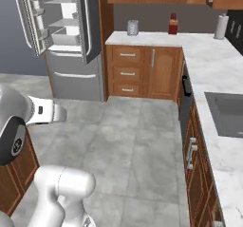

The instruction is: Place the cold items (eggplant and broccoli) from the fridge in one tupperware on the dining counter. Place the warm items (kebab skewer and hot dog) in the stove area in another tupperware.

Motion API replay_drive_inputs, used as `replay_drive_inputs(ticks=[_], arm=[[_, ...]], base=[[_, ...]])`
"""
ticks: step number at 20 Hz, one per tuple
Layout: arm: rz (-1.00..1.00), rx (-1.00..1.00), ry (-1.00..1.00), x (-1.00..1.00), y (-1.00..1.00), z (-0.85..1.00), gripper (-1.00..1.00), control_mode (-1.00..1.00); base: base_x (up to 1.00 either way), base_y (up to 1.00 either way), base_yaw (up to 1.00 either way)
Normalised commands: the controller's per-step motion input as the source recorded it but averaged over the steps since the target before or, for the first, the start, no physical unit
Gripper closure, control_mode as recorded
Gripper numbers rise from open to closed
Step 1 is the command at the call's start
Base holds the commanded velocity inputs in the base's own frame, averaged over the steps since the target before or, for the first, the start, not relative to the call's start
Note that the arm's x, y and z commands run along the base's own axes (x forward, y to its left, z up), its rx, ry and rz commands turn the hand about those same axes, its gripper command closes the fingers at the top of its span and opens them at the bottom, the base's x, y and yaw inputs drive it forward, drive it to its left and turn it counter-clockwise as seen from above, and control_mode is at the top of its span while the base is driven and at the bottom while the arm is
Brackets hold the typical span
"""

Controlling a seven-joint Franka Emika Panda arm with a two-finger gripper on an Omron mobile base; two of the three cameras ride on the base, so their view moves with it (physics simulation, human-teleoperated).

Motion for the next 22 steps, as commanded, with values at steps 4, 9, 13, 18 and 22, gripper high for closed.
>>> replay_drive_inputs(ticks=[4,9,13,18,22], arm=[[0.0,0.0,0.0,0.0,0.0,0.0,-1.0,1.0],[0.0,0.0,0.0,0.0,0.0,0.0,-1.0,1.0],[0.0,0.0,0.0,0.0,0.0,0.0,-1.0,1.0],[0.0,0.0,0.0,0.0,0.0,0.0,-1.0,1.0],[0.0,0.0,0.0,0.0,0.0,0.0,-1.0,1.0]], base=[[1.0,0.04,0.2],[1.0,0.0,0.35],[1.0,-0.04,0.49],[1.0,-0.1,0.46],[1.0,-0.07,0.44]])
